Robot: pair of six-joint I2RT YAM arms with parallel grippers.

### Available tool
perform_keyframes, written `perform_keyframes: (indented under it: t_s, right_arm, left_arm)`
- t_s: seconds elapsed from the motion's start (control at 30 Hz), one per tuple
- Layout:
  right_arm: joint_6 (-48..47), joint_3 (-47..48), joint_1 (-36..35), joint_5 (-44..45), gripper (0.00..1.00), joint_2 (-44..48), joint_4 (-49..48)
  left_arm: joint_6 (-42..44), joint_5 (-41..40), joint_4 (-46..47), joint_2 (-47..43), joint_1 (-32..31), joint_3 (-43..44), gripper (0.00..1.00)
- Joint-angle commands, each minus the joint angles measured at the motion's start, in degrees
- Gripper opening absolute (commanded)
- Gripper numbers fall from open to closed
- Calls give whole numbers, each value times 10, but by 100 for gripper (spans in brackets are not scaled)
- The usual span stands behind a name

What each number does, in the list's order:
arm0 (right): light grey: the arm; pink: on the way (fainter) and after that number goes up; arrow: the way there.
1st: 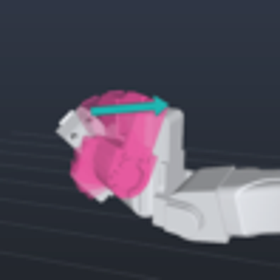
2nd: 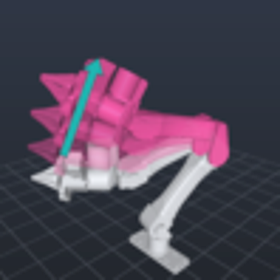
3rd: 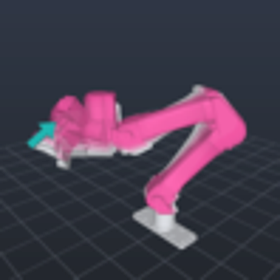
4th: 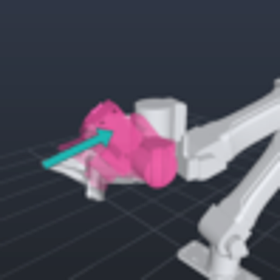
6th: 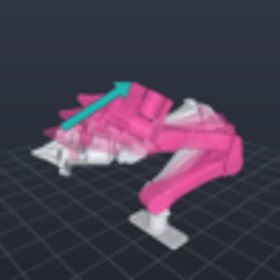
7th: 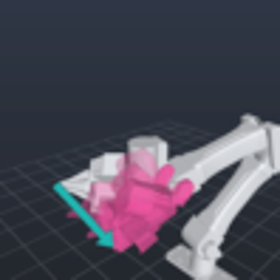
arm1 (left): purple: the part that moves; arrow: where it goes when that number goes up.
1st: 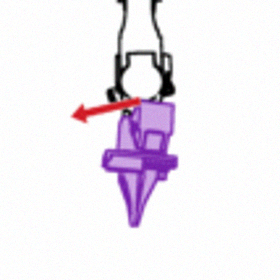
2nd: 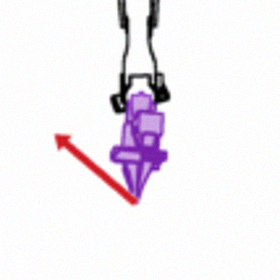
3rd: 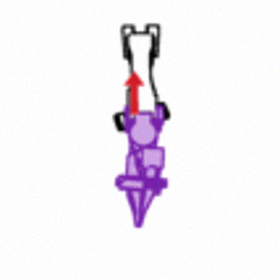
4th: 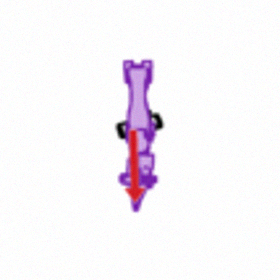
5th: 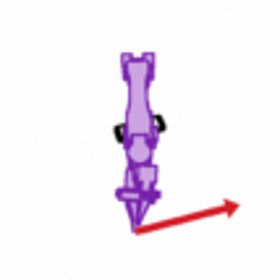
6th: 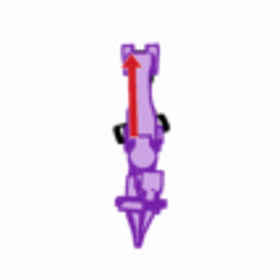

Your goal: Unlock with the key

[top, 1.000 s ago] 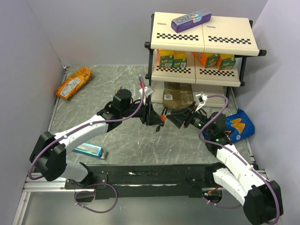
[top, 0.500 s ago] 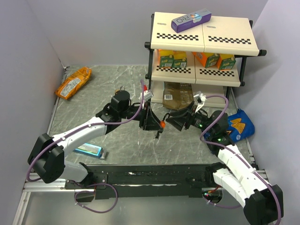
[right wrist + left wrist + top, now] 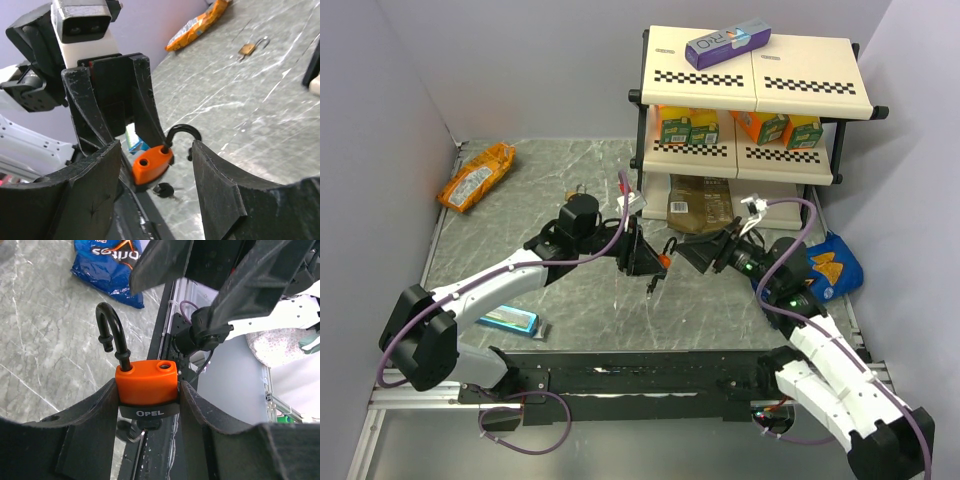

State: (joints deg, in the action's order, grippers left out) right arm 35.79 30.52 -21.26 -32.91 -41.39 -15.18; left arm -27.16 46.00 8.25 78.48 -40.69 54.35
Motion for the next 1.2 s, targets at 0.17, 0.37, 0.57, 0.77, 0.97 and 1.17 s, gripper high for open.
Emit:
perform_keyframes:
  t_s: [0.17,0.37,0.57,0.77,0.97,1.17]
  right_arm:
    - [50,34,-55,77,65,-67,-20]
    - [53,39,-60,67,65,-108,-63]
    - [61,46,-64,46,65,-137,-103]
    - [66,52,-77,43,65,-149,-125]
    - [90,48,-85,33,64,-167,-175]
    - [96,53,-100,43,64,-186,-194]
  left_arm:
    - [7,1,34,-20,-1,16,1]
    - [9,19,37,-18,-6,16,1]
    - [12,26,37,-15,-11,17,1]
    - [5,37,49,-11,-14,14,1]
    - [-2,53,66,-10,-18,9,1]
    - [-14,68,84,-10,-20,4,1]
